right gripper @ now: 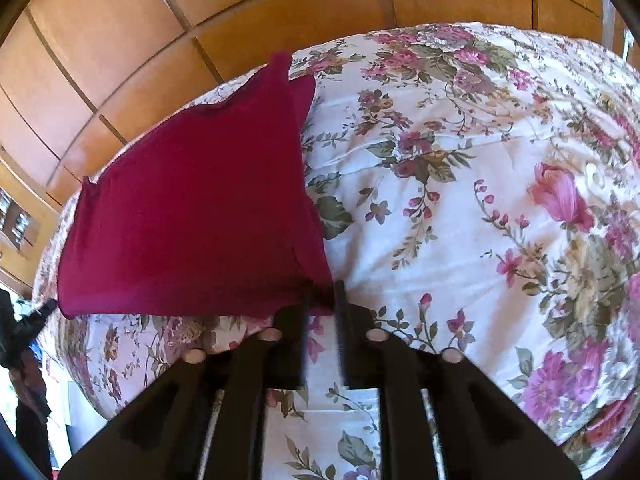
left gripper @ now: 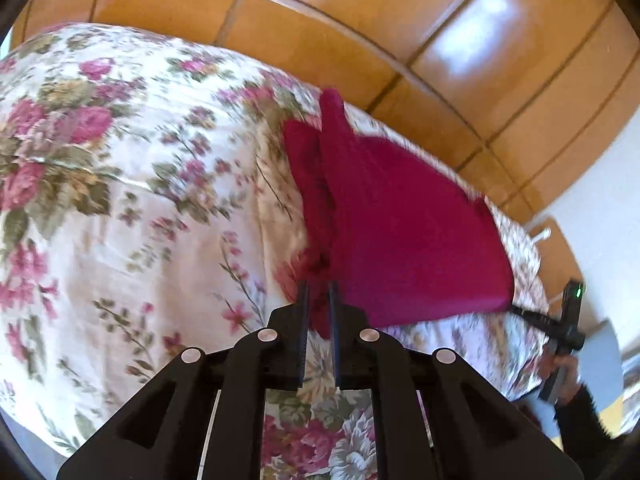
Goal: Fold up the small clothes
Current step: 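Release the sweater and smooth the folded bundle with both grippers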
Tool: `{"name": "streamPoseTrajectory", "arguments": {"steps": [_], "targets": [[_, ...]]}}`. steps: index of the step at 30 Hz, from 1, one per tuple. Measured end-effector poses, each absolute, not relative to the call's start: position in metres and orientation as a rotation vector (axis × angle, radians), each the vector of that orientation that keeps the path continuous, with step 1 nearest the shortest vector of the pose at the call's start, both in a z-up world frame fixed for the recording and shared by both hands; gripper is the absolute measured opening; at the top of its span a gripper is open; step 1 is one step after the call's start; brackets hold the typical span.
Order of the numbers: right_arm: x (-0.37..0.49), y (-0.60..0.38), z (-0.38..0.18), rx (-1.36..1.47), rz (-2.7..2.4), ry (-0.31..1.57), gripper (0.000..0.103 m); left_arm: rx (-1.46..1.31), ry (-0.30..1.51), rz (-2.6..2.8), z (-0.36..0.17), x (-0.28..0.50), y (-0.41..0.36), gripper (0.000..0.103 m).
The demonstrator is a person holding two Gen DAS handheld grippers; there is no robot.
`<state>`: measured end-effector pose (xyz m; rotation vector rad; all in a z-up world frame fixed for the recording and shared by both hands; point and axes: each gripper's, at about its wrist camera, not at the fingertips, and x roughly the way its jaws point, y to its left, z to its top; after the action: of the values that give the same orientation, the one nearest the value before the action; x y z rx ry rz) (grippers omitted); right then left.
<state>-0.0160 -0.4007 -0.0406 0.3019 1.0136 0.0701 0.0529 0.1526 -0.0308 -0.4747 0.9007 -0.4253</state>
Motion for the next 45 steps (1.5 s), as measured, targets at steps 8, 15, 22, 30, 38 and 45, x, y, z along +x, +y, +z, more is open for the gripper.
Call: {"name": "streamPoseTrajectory", "arguments": {"steps": [8, 15, 22, 30, 38, 45], "targets": [[-0.007, -0.376, 0.007, 0.204, 0.069, 0.863, 0.050, -0.481, 0.903, -0.383, -0.014, 0.091, 0.135, 0.058], [0.029, -0.315, 0.004, 0.081, 0.167, 0.851, 0.057, -0.444, 0.945, -0.357, -0.018, 0.148, 0.106, 0.058], [0.073, -0.290, -0.011, 0.045, 0.203, 0.859, 0.058, -0.288, 0.996, -0.219, -0.029, 0.200, 0.083, 0.007], [0.129, -0.316, -0.057, 0.088, 0.058, 0.900, 0.062, -0.253, 1.001, -0.038, -0.063, 0.223, 0.087, 0.013], [0.122, -0.311, -0.064, 0.051, 0.040, 0.821, 0.065, -0.065, 0.808, 0.040, -0.012, 0.189, 0.061, 0.022], [0.119, -0.312, -0.066, 0.061, 0.049, 0.804, 0.066, 0.046, 0.788, -0.069, -0.017, 0.190, 0.009, 0.022]]}}
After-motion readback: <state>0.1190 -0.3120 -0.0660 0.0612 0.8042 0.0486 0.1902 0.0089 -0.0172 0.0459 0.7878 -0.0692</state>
